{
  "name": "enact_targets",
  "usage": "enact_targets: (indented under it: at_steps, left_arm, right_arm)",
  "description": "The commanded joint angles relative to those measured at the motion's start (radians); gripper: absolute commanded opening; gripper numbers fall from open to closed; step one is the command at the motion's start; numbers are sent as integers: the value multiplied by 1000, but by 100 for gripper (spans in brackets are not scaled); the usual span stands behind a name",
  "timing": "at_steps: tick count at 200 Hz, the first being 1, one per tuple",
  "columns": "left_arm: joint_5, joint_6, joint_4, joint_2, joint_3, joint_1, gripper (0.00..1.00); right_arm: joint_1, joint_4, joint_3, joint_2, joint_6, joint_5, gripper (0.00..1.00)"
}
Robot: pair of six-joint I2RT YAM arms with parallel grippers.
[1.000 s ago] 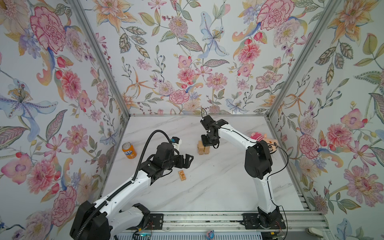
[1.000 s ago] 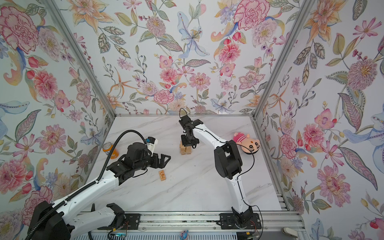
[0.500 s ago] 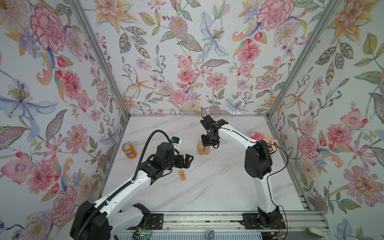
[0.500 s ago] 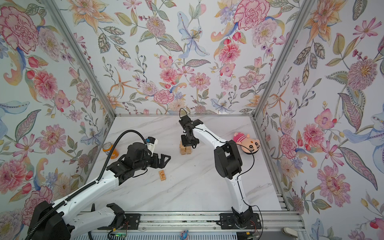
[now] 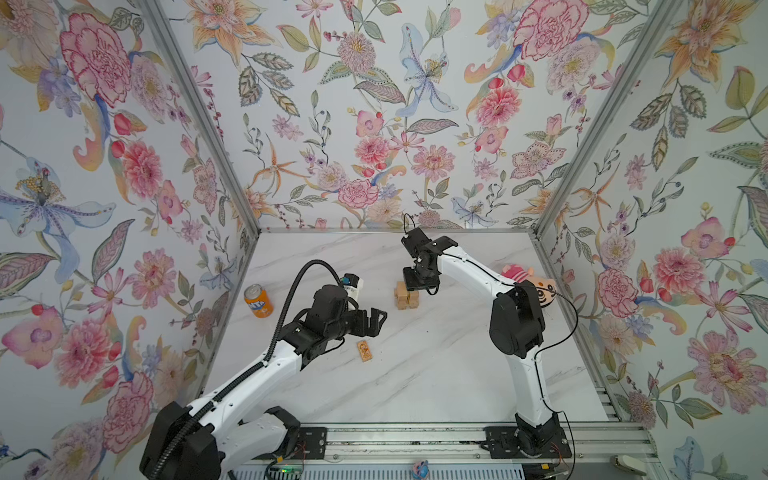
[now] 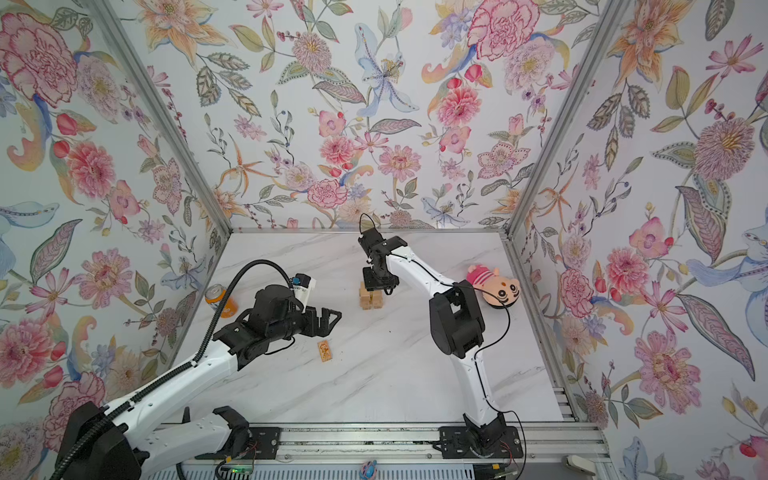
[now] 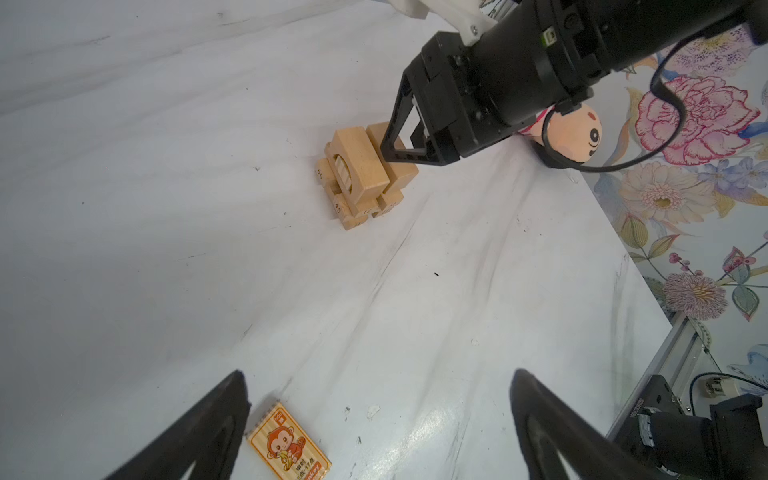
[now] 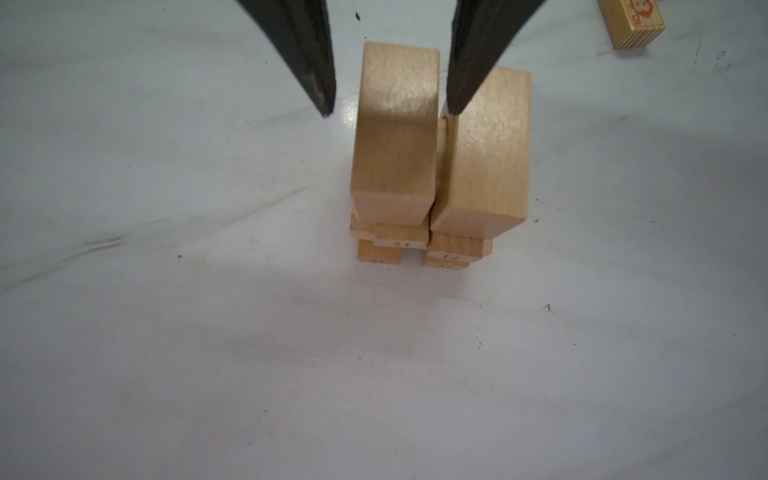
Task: Build the wood block tower
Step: 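Set the wooden block upright against the structure and open the right gripper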
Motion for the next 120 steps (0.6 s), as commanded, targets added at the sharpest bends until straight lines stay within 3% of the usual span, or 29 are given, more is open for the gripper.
enact_targets:
  at_steps: [1, 34, 48, 120]
  left_arm:
    - [1, 20, 6, -2, 6, 12, 99]
    - [-4, 20, -4, -11, 14, 11, 99]
    - [-11, 22, -11, -20, 20, 13, 99]
    - [-24, 24, -31, -51, 19, 12, 99]
  right_arm:
    - [-7, -28, 23, -39, -5, 21, 51]
    - [0, -32, 28, -46, -3, 19, 78]
    - [10, -44, 45, -37, -1, 27, 83]
    - [34, -131, 162, 51, 23, 59, 81]
